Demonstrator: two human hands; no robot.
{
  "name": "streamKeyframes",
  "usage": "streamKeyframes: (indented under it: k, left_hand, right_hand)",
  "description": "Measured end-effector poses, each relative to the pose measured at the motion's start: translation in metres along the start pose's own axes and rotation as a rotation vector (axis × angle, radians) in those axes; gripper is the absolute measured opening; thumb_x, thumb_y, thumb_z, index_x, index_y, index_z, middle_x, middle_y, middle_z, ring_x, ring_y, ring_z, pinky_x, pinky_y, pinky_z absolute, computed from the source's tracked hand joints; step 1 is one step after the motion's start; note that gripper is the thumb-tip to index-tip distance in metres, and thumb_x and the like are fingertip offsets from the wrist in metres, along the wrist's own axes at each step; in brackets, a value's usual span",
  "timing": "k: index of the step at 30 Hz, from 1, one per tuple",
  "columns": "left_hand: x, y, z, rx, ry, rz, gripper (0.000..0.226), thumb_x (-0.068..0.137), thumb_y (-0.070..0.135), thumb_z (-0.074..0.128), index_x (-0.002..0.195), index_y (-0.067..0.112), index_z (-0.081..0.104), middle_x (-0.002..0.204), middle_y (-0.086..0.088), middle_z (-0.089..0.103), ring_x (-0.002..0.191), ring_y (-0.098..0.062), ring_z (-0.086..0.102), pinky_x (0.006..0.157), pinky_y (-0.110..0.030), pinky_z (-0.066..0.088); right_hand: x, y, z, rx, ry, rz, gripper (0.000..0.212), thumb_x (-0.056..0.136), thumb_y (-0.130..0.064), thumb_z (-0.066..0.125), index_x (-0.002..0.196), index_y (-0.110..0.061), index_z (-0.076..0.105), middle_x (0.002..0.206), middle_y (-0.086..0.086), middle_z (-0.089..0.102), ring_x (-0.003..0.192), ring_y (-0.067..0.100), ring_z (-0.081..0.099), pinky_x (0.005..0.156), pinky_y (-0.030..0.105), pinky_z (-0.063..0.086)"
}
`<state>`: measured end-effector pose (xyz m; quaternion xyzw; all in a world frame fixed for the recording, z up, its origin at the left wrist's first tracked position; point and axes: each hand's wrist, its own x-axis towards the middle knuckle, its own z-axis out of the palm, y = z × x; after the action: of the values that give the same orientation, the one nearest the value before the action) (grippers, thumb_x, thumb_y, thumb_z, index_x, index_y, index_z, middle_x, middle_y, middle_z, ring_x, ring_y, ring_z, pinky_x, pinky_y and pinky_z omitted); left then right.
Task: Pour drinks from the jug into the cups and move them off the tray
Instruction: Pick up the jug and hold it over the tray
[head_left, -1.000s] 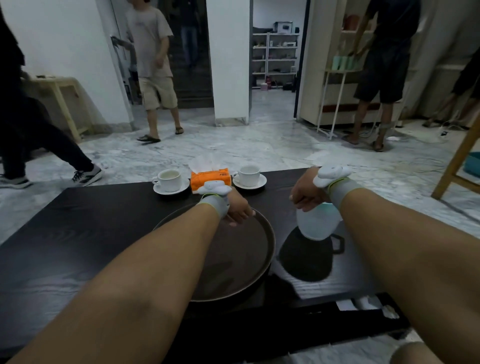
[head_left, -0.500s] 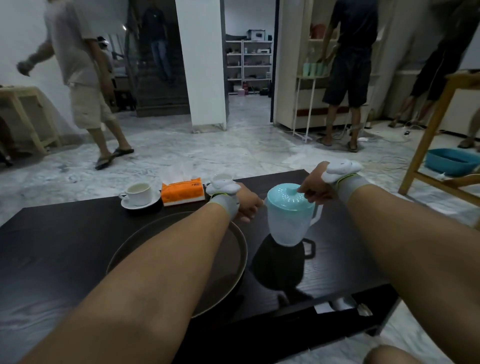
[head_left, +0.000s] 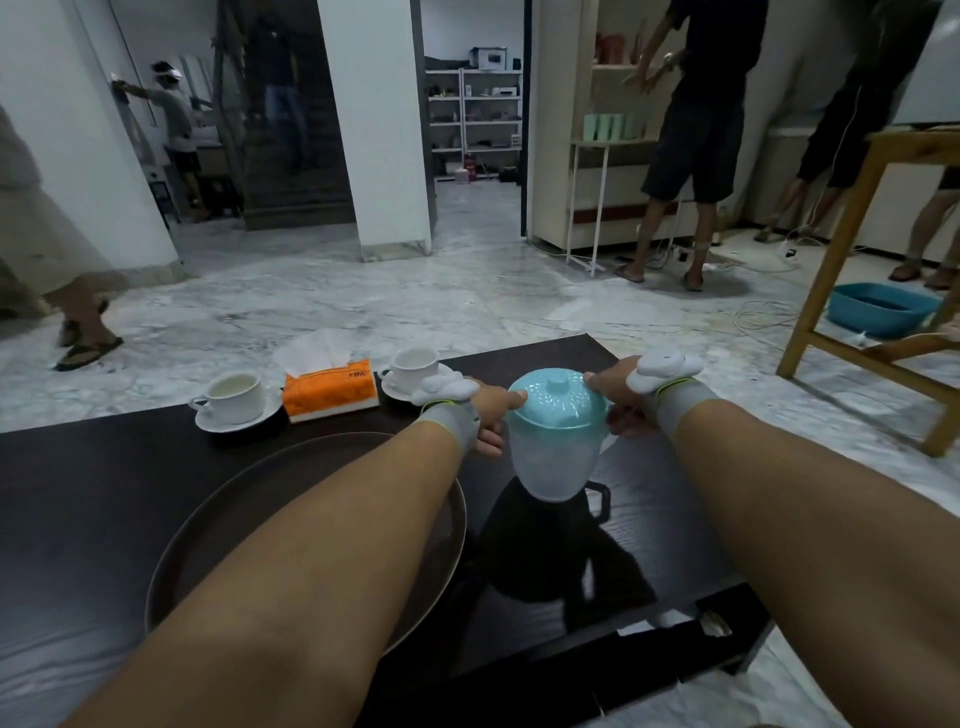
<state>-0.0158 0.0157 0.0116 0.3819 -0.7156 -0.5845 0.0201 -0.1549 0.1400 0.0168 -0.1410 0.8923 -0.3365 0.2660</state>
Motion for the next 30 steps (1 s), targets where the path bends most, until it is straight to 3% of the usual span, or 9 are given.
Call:
streamKeyframes:
  k: [4,9,12,14,18,21,22,26,30]
  left_hand:
    - [0.005,0.002,0.0,-0.028,0.002,-0.001,0.054,0.096,0.032,0.058,0.131,-0.006,0.047,0.081,-0.013,0.053,0.067,-0.021,0.059,0.084,-0.039,0.055]
    - [0.005,0.004,-0.002,-0.038,-0.001,0.013,0.053,0.096,0.029,0.059,0.132,-0.007,0.045,0.097,-0.019,0.057,0.068,-0.022,0.061,0.081,-0.037,0.056]
    - [0.007,0.005,-0.004,-0.045,0.0,0.021,0.054,0.096,0.027,0.059,0.133,-0.008,0.045,0.111,-0.024,0.058,0.083,-0.027,0.064,0.084,-0.038,0.056]
    - [0.003,0.006,-0.009,-0.058,-0.004,0.028,0.053,0.096,0.027,0.058,0.133,-0.009,0.045,0.107,-0.023,0.056,0.089,-0.029,0.062,0.087,-0.04,0.055]
    - [-0.005,0.007,-0.011,-0.056,0.0,0.038,0.052,0.096,0.027,0.058,0.132,-0.009,0.046,0.096,-0.021,0.057,0.069,-0.023,0.061,0.087,-0.04,0.055]
    - [-0.015,0.013,-0.019,-0.045,0.004,0.022,0.051,0.096,0.026,0.059,0.131,-0.009,0.047,0.082,-0.017,0.056,0.064,-0.022,0.058,0.086,-0.04,0.055]
    - [-0.043,0.005,-0.062,-0.075,0.09,0.053,0.051,0.096,0.027,0.059,0.131,-0.009,0.047,0.079,-0.016,0.054,0.064,-0.022,0.058,0.087,-0.04,0.055]
    - [-0.054,0.003,-0.08,-0.048,0.12,0.062,0.05,0.098,0.024,0.056,0.134,-0.009,0.044,0.076,-0.014,0.049,0.069,-0.025,0.058,0.095,-0.043,0.053]
    - [-0.061,-0.002,-0.089,-0.039,0.138,0.05,0.052,0.097,0.025,0.057,0.134,-0.009,0.044,0.074,-0.014,0.05,0.06,-0.021,0.055,0.089,-0.041,0.053]
  right_hand:
    - [0.007,-0.001,0.001,0.03,-0.019,0.004,0.034,0.097,-0.038,0.044,0.107,-0.006,0.049,0.093,0.023,0.065,0.067,0.032,0.064,0.05,0.028,0.049]
    - [0.007,-0.001,0.001,0.053,-0.031,-0.017,0.031,0.096,-0.035,0.045,0.108,-0.007,0.05,0.098,0.021,0.062,0.074,0.035,0.064,0.051,0.029,0.048]
    - [0.004,-0.002,0.0,0.072,-0.027,-0.02,0.03,0.097,-0.035,0.046,0.108,-0.007,0.049,0.103,0.022,0.064,0.077,0.035,0.065,0.05,0.028,0.045]
    - [-0.001,-0.007,0.001,0.084,-0.03,-0.038,0.032,0.096,-0.037,0.047,0.109,-0.008,0.048,0.103,0.023,0.064,0.077,0.035,0.064,0.049,0.026,0.043]
    - [-0.001,-0.008,0.001,0.076,-0.024,-0.023,0.035,0.096,-0.038,0.047,0.114,-0.008,0.05,0.098,0.022,0.064,0.076,0.035,0.064,0.047,0.024,0.041]
    - [-0.005,-0.017,0.003,0.111,-0.025,-0.026,0.034,0.096,-0.039,0.048,0.113,-0.009,0.051,0.099,0.021,0.064,0.076,0.035,0.064,0.047,0.024,0.04]
    - [-0.031,-0.053,0.023,0.072,-0.06,-0.109,0.034,0.096,-0.039,0.048,0.112,-0.01,0.051,0.099,0.022,0.065,0.076,0.035,0.064,0.048,0.023,0.041]
    - [-0.036,-0.068,0.035,0.071,-0.066,-0.142,0.033,0.094,-0.04,0.049,0.108,-0.011,0.053,0.091,0.019,0.066,0.069,0.031,0.064,0.052,0.021,0.042]
    - [-0.037,-0.071,0.046,0.08,-0.054,-0.138,0.034,0.091,-0.04,0.052,0.108,-0.011,0.054,0.083,0.017,0.065,0.065,0.029,0.062,0.053,0.021,0.044]
